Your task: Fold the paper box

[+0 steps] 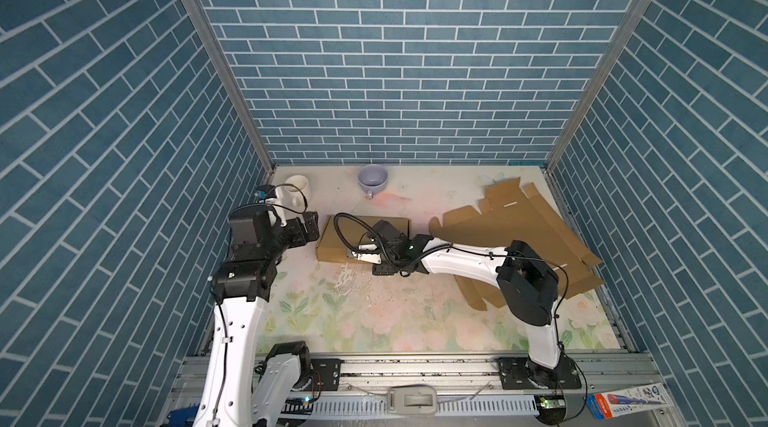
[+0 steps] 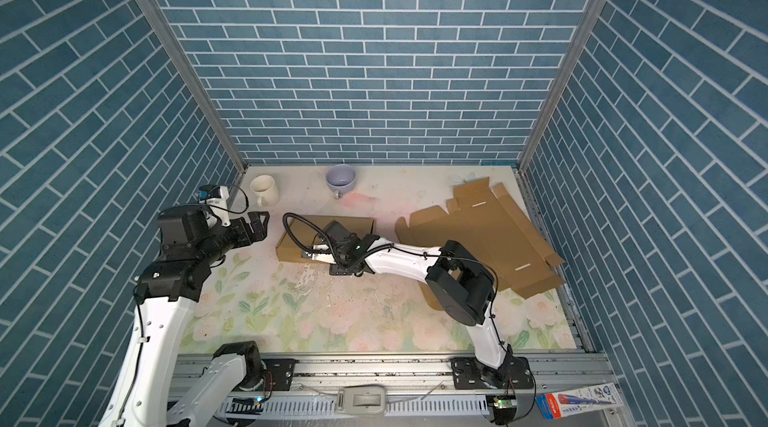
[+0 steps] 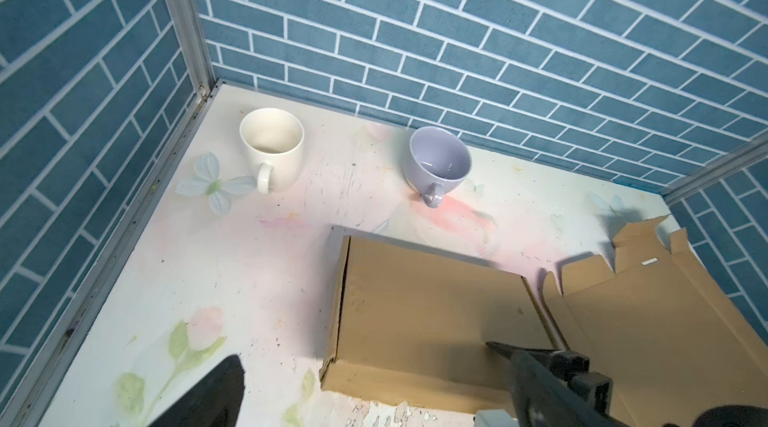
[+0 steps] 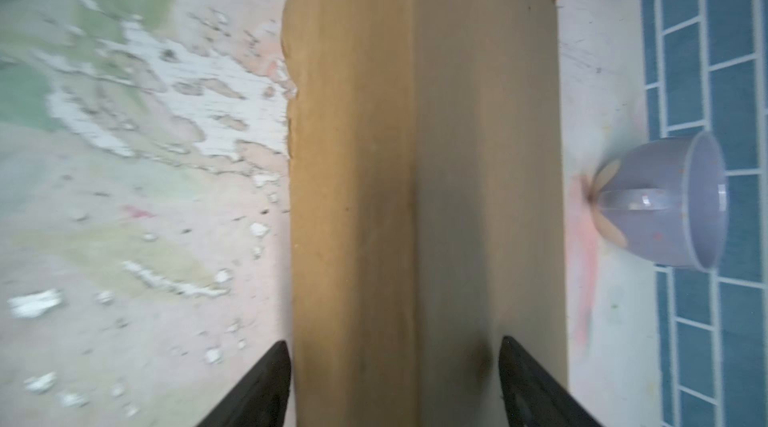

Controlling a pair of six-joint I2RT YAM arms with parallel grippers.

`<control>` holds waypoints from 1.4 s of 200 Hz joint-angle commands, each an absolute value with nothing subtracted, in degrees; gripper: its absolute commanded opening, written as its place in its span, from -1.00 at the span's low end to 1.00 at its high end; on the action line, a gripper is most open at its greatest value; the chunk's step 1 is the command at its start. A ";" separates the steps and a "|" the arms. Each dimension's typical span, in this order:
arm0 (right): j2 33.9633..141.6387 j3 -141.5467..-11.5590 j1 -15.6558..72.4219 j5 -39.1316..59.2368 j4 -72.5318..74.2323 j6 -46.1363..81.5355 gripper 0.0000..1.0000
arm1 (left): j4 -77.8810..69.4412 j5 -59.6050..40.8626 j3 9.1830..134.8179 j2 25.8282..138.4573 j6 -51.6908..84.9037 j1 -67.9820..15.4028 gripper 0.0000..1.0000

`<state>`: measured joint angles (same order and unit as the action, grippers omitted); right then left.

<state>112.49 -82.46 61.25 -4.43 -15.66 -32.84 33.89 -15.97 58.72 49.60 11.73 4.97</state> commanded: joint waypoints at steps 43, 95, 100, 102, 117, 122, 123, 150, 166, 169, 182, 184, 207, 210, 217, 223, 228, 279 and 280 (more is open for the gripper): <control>100.55 -75.62 51.96 2.80 -17.23 0.58 0.48 | 30.53 -19.44 56.58 51.91 12.47 5.02 0.73; 103.84 -75.57 40.49 9.94 -22.56 37.34 0.34 | 32.49 -4.14 54.20 56.08 7.14 -10.95 0.89; 104.37 -75.25 40.34 10.57 -21.70 39.25 0.35 | 32.61 -2.40 54.47 56.98 6.48 -12.20 0.94; 104.67 -75.24 40.34 10.84 -21.46 39.70 0.36 | 32.74 -1.81 54.49 57.27 6.39 -12.65 0.97; 106.92 -75.64 40.30 12.96 -19.47 42.20 0.36 | 33.58 0.86 55.31 59.48 6.19 -13.27 0.99; 107.81 -75.94 40.38 13.35 -19.13 43.05 0.37 | 33.90 2.14 55.60 60.01 6.04 -13.27 0.99; 108.21 -76.12 40.35 13.62 -19.04 43.30 0.37 | 33.91 2.39 55.66 60.11 6.01 -13.27 0.99; 111.93 -77.34 40.58 15.59 -17.81 46.39 0.32 | 35.20 10.23 56.40 61.14 5.33 -13.19 0.99; 113.68 -78.30 41.41 17.53 -16.42 47.50 0.27 | 36.89 9.56 57.07 60.92 4.32 -12.17 0.99; 113.99 -78.59 41.60 17.72 -16.41 47.65 0.26 | 37.12 8.41 57.24 60.77 4.06 -11.80 0.99; 115.57 -80.11 42.84 18.41 -16.00 48.36 0.23 | 37.80 1.09 57.64 60.18 2.52 -9.74 0.99; 115.82 -80.28 43.12 18.45 -15.93 48.52 0.22 | 37.79 0.27 57.65 59.93 2.37 -9.58 0.99; 119.15 -83.76 45.88 18.88 -14.84 50.88 0.17 | 35.47 -6.94 56.42 57.19 -0.70 -9.32 0.78; 119.60 -84.32 46.19 18.67 -14.72 51.17 0.16 | 34.92 -7.44 56.10 56.64 -0.71 -9.32 0.76; 120.64 -85.67 46.93 18.18 -14.51 51.91 0.15 | 34.03 -7.84 55.54 55.52 -0.44 -9.32 0.74; 121.58 -86.88 47.57 17.82 -14.34 52.67 0.13 | 33.55 -7.82 55.23 54.84 -0.20 -9.32 0.70; 122.36 -87.74 48.03 17.76 -13.80 53.53 0.12 | 33.40 -7.69 55.11 54.52 -0.09 -9.32 0.68; 133.02 -100.34 53.13 19.22 -11.24 59.58 0.02 | 37.17 -5.25 58.05 57.30 3.16 -9.32 0.54; 133.17 -100.62 53.20 19.37 -11.33 59.59 0.02 | 37.13 -5.26 58.03 57.30 3.21 -9.32 0.54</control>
<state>127.72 -94.56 51.35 18.41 -10.55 54.96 35.53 -5.06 56.71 56.31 1.67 -9.50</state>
